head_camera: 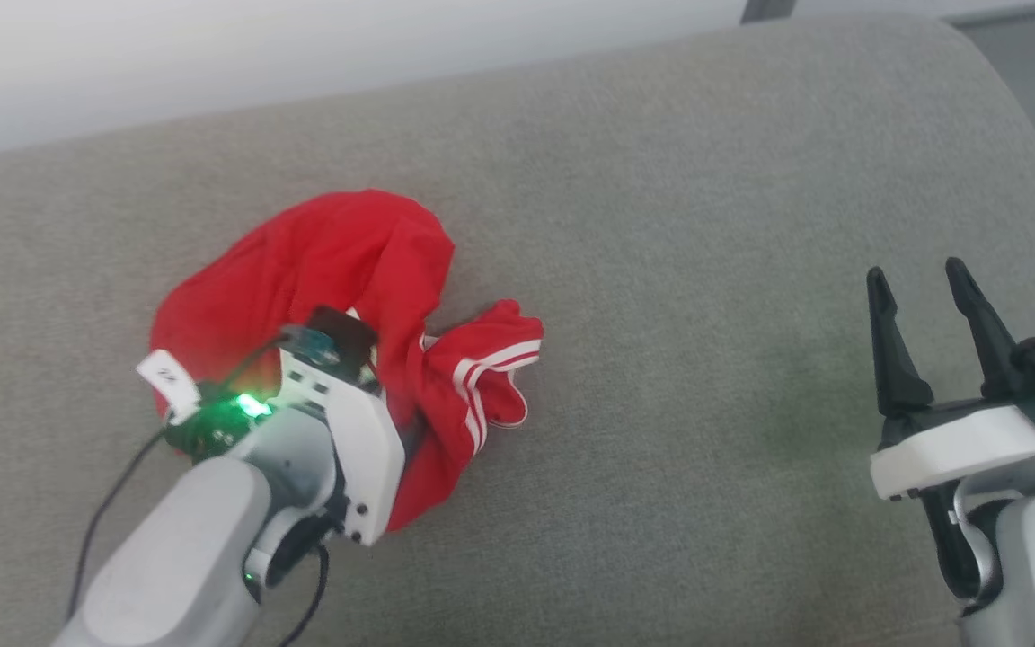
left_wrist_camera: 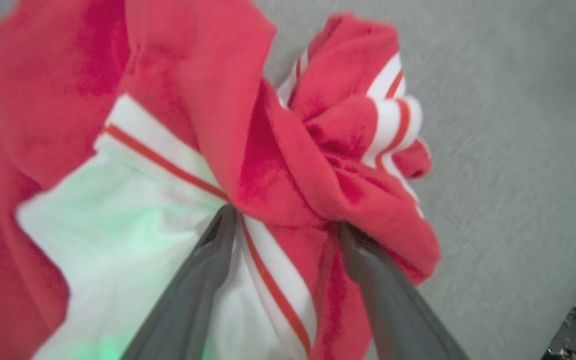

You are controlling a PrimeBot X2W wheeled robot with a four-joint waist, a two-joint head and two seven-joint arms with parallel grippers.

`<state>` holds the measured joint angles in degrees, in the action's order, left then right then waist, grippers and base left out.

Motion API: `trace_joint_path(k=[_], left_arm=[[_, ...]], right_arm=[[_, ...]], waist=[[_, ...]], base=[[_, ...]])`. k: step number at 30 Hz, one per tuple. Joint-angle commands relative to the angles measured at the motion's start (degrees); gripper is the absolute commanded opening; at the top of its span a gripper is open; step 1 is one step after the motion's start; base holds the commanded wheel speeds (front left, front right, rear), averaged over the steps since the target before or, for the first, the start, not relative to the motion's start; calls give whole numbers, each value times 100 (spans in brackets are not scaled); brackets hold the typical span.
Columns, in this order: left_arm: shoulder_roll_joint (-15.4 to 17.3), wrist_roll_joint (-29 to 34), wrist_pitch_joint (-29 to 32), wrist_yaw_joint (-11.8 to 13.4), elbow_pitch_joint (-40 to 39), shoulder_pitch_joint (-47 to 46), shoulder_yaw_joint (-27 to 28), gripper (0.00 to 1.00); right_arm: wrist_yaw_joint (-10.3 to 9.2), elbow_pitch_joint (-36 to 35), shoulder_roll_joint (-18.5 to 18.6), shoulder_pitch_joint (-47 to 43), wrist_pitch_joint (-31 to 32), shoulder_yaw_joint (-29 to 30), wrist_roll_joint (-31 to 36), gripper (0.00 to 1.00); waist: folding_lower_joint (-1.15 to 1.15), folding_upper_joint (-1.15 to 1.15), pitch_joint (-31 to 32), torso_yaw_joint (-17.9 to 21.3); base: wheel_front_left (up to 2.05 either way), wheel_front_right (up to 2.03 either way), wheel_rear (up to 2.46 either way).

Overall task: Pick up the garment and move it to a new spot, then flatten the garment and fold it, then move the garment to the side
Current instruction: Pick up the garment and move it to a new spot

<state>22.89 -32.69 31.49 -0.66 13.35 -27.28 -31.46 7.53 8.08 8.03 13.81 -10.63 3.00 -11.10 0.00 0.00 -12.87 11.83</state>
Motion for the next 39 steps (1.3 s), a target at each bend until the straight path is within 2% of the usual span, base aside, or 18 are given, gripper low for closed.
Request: trace_joint_path(k=[1,7,11,21,27,33,39], left_arm=[[40,-66,-204,-14,-117,21,112,100],[245,-139,-975,19,-535,288,520,100],[402,-251,-1501,162,-724,601,915,100],[896,-426,-2832,180,-751,1506,1781,100],[1049,-539,-3566,210,-755,2122,2246,100],[1151,-694,-4008,204,-658,2629,2593,100],[1150,-852,-4199,221,-633,2936,2783,100]], right_arm=[[-8,-1,41,-71,-6,3,4,100],[-8,-72,126,-230,107,107,18,100],[-8,-112,173,-371,158,179,9,100],[-8,-118,222,-857,227,510,34,100],[-8,-205,159,-1046,277,671,65,100],[-8,-324,127,-1145,320,739,97,100],[-8,-402,121,-1226,360,766,101,100]], waist=[[0,0,185,-142],[0,0,537,-423],[0,0,735,-615],[0,0,1192,-1122],[0,0,1340,-1306],[0,0,1394,-1391],[0,0,1407,-1439]], base=[[0,0,0],[0,0,0],[0,0,0],[0,0,0],[0,0,0],[0,0,0],[0,0,0]])
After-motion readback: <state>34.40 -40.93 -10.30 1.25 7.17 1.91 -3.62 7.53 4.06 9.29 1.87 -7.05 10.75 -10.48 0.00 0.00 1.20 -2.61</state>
